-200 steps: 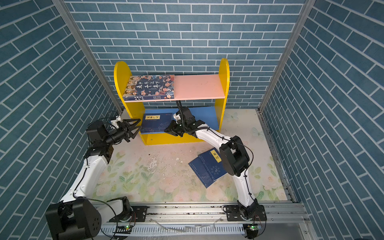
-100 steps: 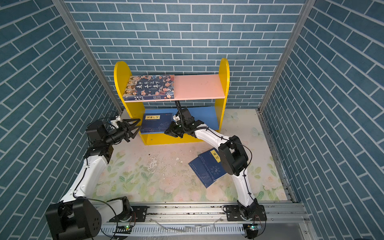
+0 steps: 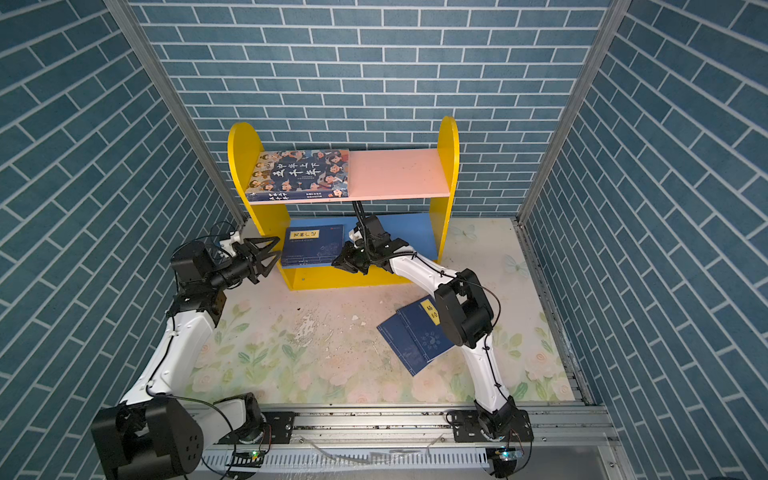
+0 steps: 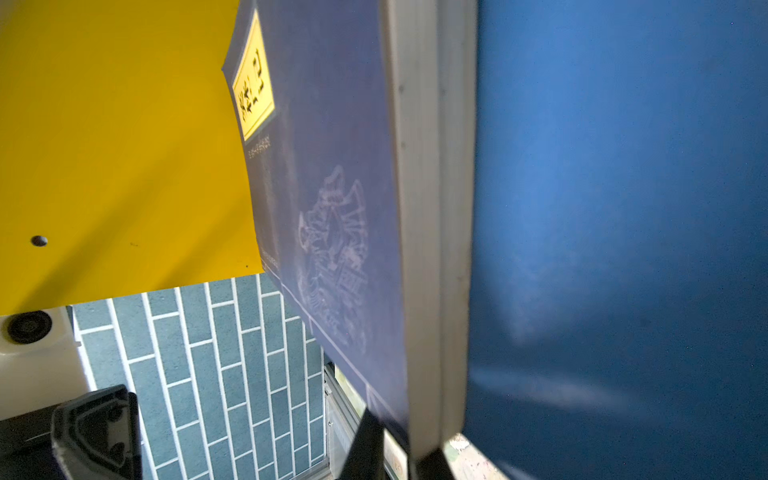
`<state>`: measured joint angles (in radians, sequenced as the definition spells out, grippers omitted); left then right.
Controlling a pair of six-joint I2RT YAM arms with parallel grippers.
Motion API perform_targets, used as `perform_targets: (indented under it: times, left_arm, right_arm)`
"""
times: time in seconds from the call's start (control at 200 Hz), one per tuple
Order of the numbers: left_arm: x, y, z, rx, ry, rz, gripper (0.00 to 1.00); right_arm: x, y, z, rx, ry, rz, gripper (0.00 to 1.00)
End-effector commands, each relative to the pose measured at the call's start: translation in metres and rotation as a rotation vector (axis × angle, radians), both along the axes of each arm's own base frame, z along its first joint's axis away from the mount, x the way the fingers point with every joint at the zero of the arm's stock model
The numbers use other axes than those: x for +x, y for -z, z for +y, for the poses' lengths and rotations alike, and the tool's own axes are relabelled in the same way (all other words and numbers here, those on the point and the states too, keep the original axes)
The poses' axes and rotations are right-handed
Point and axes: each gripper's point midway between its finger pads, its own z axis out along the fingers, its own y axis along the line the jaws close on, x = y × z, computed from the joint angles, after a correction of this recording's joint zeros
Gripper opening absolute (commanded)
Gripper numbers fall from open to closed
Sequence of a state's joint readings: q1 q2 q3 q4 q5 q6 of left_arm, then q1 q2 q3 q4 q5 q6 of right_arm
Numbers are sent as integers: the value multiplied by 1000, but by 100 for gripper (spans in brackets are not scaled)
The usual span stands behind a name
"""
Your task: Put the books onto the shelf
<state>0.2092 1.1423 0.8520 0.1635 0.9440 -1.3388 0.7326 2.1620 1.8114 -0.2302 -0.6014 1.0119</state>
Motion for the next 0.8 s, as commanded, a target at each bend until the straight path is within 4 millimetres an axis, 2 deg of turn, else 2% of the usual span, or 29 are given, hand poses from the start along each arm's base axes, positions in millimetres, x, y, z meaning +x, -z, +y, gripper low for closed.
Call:
perform_targets:
  times: [0.0, 0.125, 0.275, 0.365, 0.47, 0.56, 0.655, 0.795]
  left_arm:
    - [-3, -2, 1, 5, 3, -26, 52]
    - [-3, 0, 2, -1, -1, -18, 52]
    - [-2, 0, 4, -8, -11, -8, 51]
    - [-2, -4, 3, 6, -3, -27, 52]
    - [-5, -10, 0, 57, 25, -59, 52]
    - [-12, -7, -4, 96, 54, -67, 53]
    - [-21, 3, -11, 115, 98, -47, 55]
    - [-36, 13, -28, 175, 199, -53, 59]
  right_arm:
    - [1, -6, 2, 17, -27, -21, 14]
    - [-7, -12, 6, 71, -37, -10, 14]
    - [-19, -26, -2, 80, -40, -40, 16]
    - [-25, -35, -10, 81, -31, -52, 20]
    - [-42, -39, -23, 77, -28, -39, 29]
    - [-62, -44, -43, 51, -22, -32, 33]
    - [-87, -37, -74, -37, 4, -15, 36]
    - [-122, -23, -141, -232, 114, 13, 44]
